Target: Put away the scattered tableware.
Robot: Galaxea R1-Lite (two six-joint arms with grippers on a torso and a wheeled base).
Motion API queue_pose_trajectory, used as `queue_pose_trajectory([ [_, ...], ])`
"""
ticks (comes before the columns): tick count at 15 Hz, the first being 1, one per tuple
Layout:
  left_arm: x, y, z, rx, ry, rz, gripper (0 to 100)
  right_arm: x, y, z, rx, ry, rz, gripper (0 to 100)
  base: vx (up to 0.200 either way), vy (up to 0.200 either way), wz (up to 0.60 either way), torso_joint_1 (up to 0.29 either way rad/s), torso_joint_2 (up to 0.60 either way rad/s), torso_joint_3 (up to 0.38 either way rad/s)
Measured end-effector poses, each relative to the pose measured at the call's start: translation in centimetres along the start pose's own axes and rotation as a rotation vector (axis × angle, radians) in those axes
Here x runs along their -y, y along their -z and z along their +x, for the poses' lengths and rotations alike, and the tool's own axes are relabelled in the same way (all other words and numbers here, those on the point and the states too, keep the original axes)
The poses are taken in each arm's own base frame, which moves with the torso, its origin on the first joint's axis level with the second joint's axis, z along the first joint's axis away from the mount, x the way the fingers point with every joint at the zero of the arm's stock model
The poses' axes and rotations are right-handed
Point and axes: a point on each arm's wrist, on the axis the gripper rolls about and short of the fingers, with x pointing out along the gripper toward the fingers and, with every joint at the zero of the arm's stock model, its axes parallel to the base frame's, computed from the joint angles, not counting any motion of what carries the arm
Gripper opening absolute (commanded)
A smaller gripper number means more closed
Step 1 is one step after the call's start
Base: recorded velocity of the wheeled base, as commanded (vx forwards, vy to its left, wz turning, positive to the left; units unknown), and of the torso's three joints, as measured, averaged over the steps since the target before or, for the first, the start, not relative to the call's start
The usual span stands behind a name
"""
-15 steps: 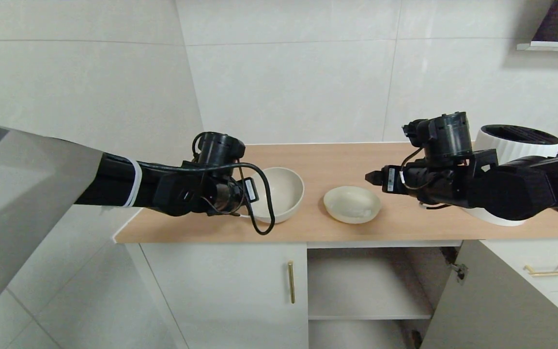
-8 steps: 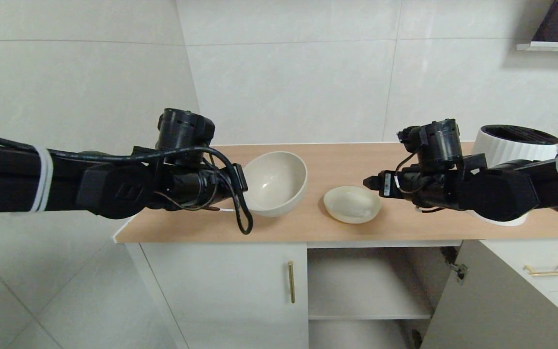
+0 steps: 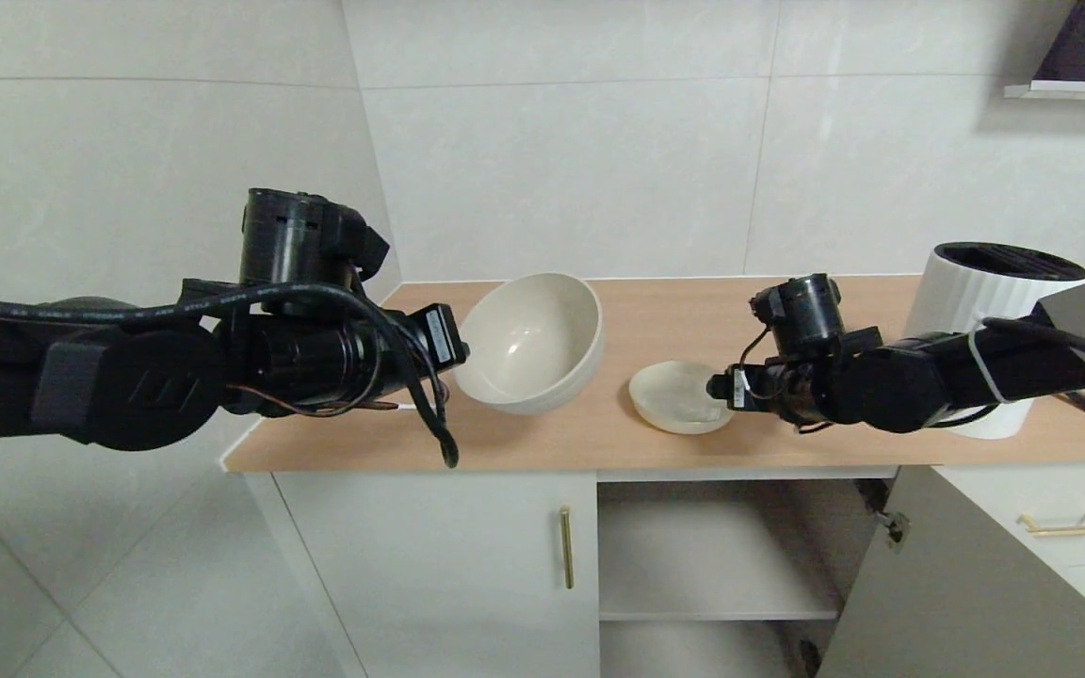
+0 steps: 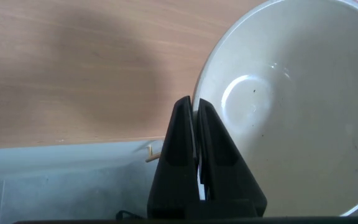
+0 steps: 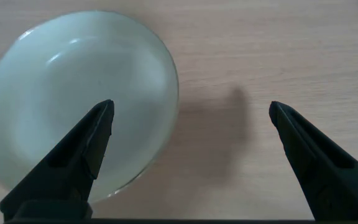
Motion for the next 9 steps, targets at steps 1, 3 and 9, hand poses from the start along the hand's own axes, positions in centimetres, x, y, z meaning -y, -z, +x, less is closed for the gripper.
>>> queue_pose_trajectory([
  [1,0.0,0.0,-0.1,0.002,0.001,0.0,0,0.0,0.2,0.4,-0.007,0.003,-0.002,100,0.0,0.0,0.0,0.0,0.0,0.0],
  [3,0.0,-0.1,-0.1,0.003,0.001,-0.001,0,-0.1,0.5,0.9,-0.016,0.005,0.005,0,0.0,0.0,0.0,0.0,0.0,0.0],
  [9,0.0,-0.2,-0.3,0.008,0.0,-0.001,0,-0.3,0.7,1.4,-0.023,0.0,0.028,0,0.0,0.0,0.0,0.0,0.0,0.0],
])
